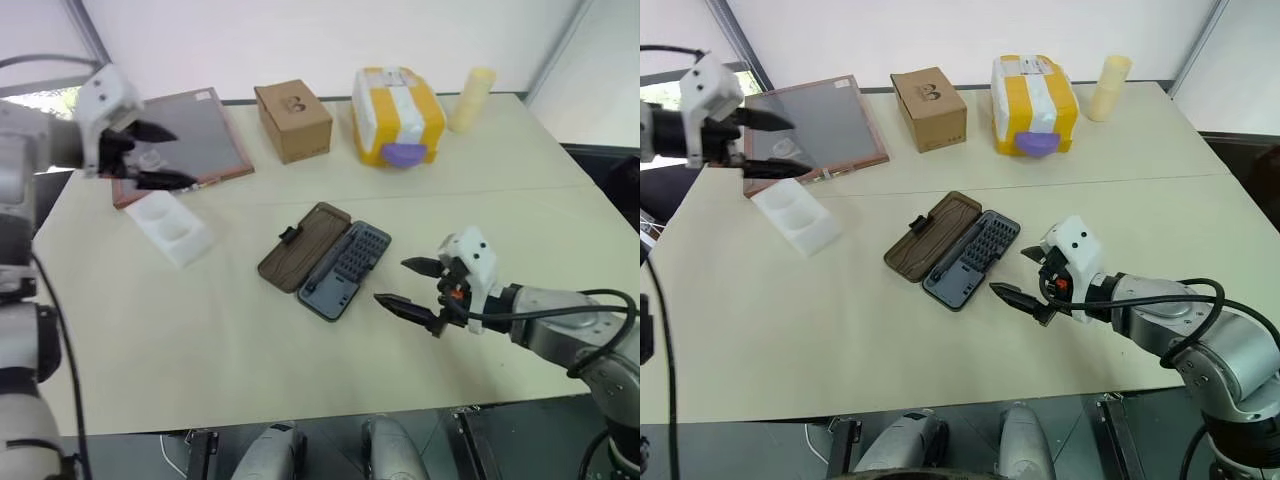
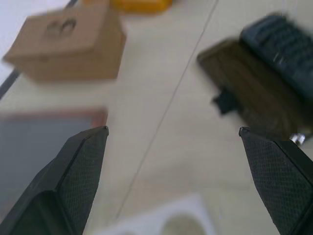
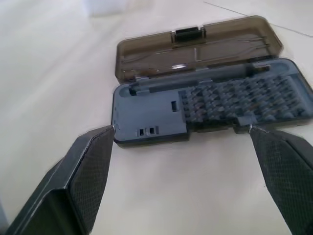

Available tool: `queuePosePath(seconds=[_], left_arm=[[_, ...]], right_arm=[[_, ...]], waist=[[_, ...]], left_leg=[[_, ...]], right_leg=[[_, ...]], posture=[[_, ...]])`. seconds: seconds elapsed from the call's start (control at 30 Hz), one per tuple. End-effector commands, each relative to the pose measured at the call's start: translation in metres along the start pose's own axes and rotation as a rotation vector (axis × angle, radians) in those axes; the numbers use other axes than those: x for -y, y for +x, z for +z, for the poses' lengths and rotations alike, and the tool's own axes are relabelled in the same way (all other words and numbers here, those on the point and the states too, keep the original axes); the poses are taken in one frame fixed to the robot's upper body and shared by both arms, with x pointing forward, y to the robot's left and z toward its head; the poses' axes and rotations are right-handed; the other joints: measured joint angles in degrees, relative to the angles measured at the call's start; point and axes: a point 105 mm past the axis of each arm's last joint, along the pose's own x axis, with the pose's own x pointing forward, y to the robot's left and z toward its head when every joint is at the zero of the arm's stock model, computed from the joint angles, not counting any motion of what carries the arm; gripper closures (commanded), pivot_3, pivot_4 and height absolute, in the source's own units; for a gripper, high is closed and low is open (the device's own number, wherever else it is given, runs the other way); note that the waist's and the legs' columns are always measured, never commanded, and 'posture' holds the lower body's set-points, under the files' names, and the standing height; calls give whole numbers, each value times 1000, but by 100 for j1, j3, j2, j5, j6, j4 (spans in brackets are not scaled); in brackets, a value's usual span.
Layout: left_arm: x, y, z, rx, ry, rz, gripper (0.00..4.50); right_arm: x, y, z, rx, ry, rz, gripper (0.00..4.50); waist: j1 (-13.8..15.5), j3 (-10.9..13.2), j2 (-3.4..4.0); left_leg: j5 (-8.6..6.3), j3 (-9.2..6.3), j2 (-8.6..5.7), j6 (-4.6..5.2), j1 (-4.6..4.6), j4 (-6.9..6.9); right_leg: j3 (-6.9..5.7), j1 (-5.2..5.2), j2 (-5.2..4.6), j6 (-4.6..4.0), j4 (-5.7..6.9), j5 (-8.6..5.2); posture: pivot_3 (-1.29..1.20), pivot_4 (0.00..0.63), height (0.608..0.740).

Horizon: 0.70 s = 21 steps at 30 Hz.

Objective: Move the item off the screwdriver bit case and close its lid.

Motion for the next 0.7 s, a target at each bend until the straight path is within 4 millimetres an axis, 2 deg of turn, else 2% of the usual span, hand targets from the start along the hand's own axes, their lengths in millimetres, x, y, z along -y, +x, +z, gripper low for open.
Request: queuePosePath(seconds=[0.03, 0.1, 0.17, 0.2, 0.37, 0.43, 0.6, 0.7], left_arm=[[13, 46, -5, 42, -76, 49, 28], [21, 71, -29, -2, -115, 120, 28], [45, 93, -53, -19, -175, 102, 28], [50, 99, -63, -34, -192, 119, 28], [68, 108, -98, -93, -244, 121, 28], [67, 107, -110, -135, -232, 146, 28], [80, 106, -125, -176, -235, 107, 28], [91, 106, -132, -197, -236, 62, 924]], right_arm=[[8, -10, 32, 127, -61, -50, 0], [7, -14, 41, 154, -76, -63, 0], [4, -16, 47, 178, -85, -68, 0], [3, -16, 48, 182, -84, -69, 0], [4, -16, 37, 156, -58, -108, 0], [4, -17, 36, 155, -51, -115, 0], [4, -18, 36, 159, -46, -120, 0], [6, -18, 36, 157, -43, -127, 0]], waist=[[-2, 0, 0], [-29, 0, -1], [-69, 0, -1], [-76, 0, -1], [11, 1, -3], [68, 1, -3], [124, -1, -2], [116, -3, -1]], left_leg=[[0, 0, 0, 0, 0, 2], [0, 1, 1, 0, -2, 3], [0, 6, 4, 0, -2, -5], [0, 12, 7, 0, -3, -9], [0, 12, 11, -1, -7, -4], [0, 11, 1, -1, -7, 4], [0, 12, 0, -1, -5, 5], [0, 16, 0, -1, 0, 2]], right_leg=[[0, 1, 0, 1, 0, 1], [3, 1, 0, 5, 2, 3], [6, -8, 0, 7, 7, 4], [12, -16, 1, 7, 11, 4], [10, -19, 4, 7, 4, 4], [12, -13, -1, 6, -2, 5], [12, -12, -2, 6, -1, 6], [14, -11, -3, 6, -1, 6]], posture=[[0, 150, 740], [0, 150, 740], [0, 150, 740], [0, 150, 740], [0, 150, 740], [0, 150, 740], [0, 150, 740], [0, 150, 740]])
